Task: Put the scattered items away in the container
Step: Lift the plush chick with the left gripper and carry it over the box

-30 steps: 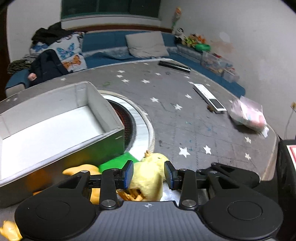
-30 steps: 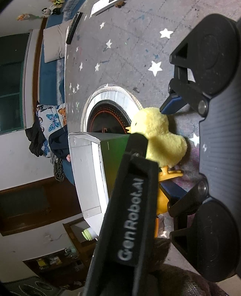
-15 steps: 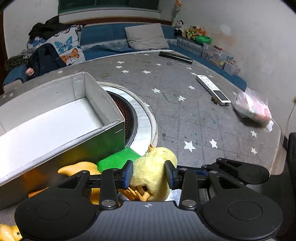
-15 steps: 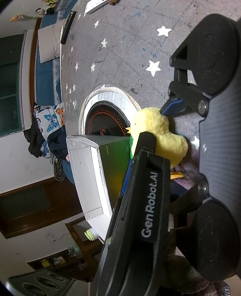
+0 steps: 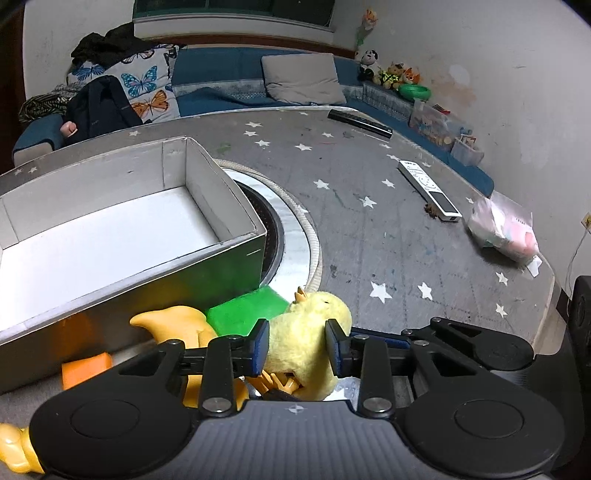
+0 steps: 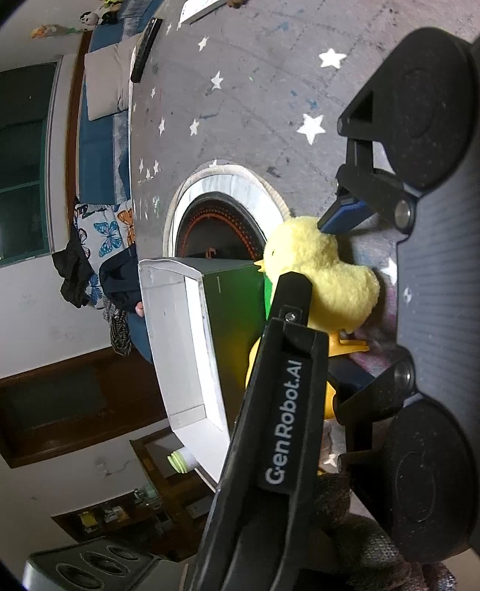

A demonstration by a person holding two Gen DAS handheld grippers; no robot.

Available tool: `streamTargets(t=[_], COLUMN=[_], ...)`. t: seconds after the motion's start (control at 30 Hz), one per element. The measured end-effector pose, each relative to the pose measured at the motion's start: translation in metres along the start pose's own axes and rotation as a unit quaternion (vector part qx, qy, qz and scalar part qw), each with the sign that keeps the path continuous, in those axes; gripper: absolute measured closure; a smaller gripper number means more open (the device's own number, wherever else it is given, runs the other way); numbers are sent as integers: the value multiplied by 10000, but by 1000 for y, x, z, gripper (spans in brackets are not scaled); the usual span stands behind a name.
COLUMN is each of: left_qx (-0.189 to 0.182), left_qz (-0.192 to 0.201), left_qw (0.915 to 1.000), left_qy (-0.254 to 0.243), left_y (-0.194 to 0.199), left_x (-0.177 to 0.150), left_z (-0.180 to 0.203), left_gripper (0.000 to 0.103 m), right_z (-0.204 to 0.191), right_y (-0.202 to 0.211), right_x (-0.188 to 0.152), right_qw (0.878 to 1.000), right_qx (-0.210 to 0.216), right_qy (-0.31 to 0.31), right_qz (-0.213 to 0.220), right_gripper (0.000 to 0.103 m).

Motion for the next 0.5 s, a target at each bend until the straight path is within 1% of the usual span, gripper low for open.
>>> streamTargets(t=[0.07,0.2,0.4,0.5], left_qx=[8,-39,-63,-108], left_qz=[-19,-55,-53,35], left_qw=[10000,10000,10000,9999], left_qy=[-8,-9,14,86], left_y=[-1,-4,0,8], left_x=[0,-2,-2,1], left_z=[-2,-3,-3,-5], left_gripper=[65,63,65,66], right_z=[1,4,5,1], right_y=[-1,-3,1,8], right_x=[0,0,1,7], right_qw=[10000,10000,10000,9999], right_qx=[-10,-15,32,24], right_qy=[8,-9,-19,80], right_qz=[-13,-39,0,85], right_gripper=[26,25,27,27])
Point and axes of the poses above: each gripper's, at about its wrist camera, not at the fingertips, and y roughly against the way its jaws point, z to its right, x to its top, the point moved 8 cm from there along -y, roughly the way its jaws point, and after that the axes turned 12 degrees about x, right-handed, at the moved point
